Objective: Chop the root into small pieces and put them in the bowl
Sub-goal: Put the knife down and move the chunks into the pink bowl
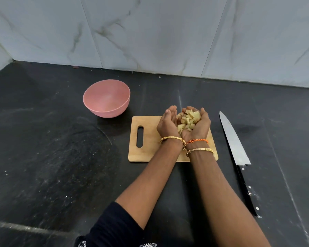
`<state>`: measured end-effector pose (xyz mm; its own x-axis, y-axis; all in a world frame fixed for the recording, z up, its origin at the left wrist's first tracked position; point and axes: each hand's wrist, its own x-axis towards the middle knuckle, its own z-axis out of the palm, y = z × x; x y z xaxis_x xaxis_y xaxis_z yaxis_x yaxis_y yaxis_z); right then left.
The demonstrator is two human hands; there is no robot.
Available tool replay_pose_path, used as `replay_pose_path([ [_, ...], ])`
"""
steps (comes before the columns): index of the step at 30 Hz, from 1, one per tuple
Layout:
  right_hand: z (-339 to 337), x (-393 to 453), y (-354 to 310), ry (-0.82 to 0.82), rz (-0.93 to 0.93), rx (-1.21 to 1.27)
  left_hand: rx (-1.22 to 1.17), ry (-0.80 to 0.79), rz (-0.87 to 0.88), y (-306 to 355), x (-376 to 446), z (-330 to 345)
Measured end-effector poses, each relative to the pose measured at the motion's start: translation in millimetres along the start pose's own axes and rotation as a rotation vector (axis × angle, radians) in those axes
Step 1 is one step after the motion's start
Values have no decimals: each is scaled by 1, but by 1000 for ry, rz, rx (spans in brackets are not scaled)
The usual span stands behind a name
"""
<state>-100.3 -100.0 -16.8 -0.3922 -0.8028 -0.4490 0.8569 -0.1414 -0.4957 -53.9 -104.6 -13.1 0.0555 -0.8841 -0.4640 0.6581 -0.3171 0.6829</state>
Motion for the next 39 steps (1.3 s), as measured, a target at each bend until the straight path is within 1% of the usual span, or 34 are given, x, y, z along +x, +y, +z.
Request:
replay_pose_path([
  [6, 13, -5, 4, 2, 21, 34, 16, -6, -26, 8, -2, 2],
  [11, 38, -11, 13, -22, 69, -2, 6, 15, -14, 36, -3, 0],
  [14, 70, -12, 28, -77, 83, -47, 5, 28, 45, 69, 3, -1],
  [19, 149, -2, 67, -216, 129, -104, 12, 61, 170, 147, 32, -6],
  [22, 189, 12, 95, -225, 144, -141, -89, 36, 227, 185, 57, -12],
  [24, 201, 20, 113, -196, 163, -183, -117, 23, 183, 199, 76, -22],
  [26, 200, 28, 125, -146, 162, -260, -44, 12, 125, 207, 92, -34],
  [30, 187, 43, 138, -113, 193, -407, 183, 8, -7, 215, 105, -56],
  [32, 182, 48, 141, -113, 185, -546, 288, 25, -28, 219, 106, -60],
  [35, 183, 51, 142, -173, 159, -722, 432, 32, -45, 223, 108, -63],
  [39, 193, 60, 144, -324, 61, -1010, 572, 104, -8, 230, 119, -66],
])
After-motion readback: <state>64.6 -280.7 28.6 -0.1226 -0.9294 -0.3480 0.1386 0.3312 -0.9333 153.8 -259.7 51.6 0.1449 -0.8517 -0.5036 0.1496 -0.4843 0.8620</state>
